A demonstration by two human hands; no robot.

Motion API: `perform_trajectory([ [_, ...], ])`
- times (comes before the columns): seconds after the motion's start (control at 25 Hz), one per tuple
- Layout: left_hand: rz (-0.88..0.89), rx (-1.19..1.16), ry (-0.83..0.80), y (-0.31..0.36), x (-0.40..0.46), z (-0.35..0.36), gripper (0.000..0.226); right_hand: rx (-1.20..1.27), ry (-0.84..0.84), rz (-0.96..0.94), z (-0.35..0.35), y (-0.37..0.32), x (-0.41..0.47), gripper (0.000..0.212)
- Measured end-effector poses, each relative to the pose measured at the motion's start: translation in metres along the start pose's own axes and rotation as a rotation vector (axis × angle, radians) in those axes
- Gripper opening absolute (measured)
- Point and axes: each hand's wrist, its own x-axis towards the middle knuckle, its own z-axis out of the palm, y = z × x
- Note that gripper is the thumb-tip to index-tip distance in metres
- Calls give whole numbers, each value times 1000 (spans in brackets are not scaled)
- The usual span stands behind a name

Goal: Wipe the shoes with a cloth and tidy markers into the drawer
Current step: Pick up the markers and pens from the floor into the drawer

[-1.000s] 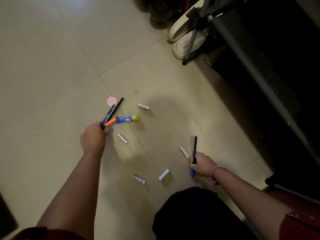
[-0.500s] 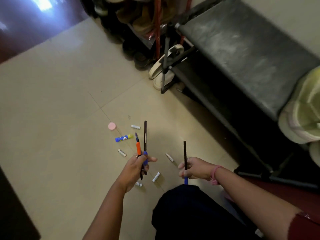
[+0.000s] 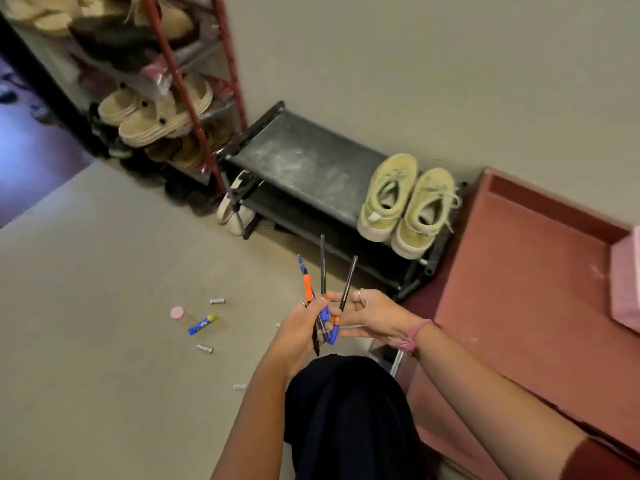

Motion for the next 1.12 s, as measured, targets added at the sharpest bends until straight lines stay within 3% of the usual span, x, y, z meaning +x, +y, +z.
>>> perform_trajectory([
  [0.2, -18, 18, -69, 7, -51, 69, 29, 108, 139, -156, -22, 4, -99, 42],
  [0.4, -104, 85, -212, -7, -80, 127, 27, 219, 273, -264, -45, 30, -176, 21],
  [0.56, -197, 136, -260, -31, -98, 169, 24, 294, 407, -294, -63, 58, -222, 19],
  [0.76, -288, 168, -303, -62, -112, 209, 28, 441, 523, -309, -83, 94, -266, 31],
  [1.12, -406, 309, -416, -104, -113, 244, 30, 571, 679, -245, -106, 150, -292, 17],
])
